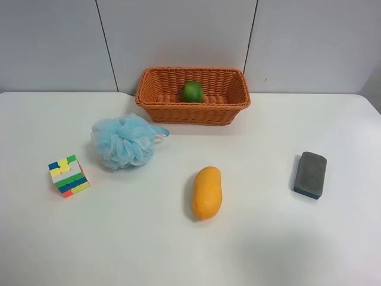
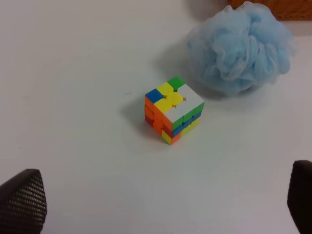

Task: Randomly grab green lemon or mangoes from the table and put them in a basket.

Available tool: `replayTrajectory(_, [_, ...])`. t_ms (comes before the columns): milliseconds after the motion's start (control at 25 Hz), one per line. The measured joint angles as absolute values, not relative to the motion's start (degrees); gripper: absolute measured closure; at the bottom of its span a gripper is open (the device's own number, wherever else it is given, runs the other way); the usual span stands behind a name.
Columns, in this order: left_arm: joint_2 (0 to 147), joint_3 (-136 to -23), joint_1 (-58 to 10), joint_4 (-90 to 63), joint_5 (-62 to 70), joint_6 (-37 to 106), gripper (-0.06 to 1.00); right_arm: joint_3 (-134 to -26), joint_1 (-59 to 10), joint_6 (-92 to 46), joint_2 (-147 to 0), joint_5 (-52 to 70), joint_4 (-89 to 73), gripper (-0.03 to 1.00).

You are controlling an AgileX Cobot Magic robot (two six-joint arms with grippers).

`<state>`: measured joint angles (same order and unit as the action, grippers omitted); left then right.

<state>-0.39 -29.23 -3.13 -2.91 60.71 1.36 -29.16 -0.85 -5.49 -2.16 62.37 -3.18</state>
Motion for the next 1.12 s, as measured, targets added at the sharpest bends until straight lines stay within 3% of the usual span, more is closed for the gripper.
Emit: replayTrajectory(1120, [-0.39,-29.23,-3.13,-2.91,60.71,1.36,-0.05,-27.71,-0.49,-5.47,0.16,61.16,-3.08,-0.03])
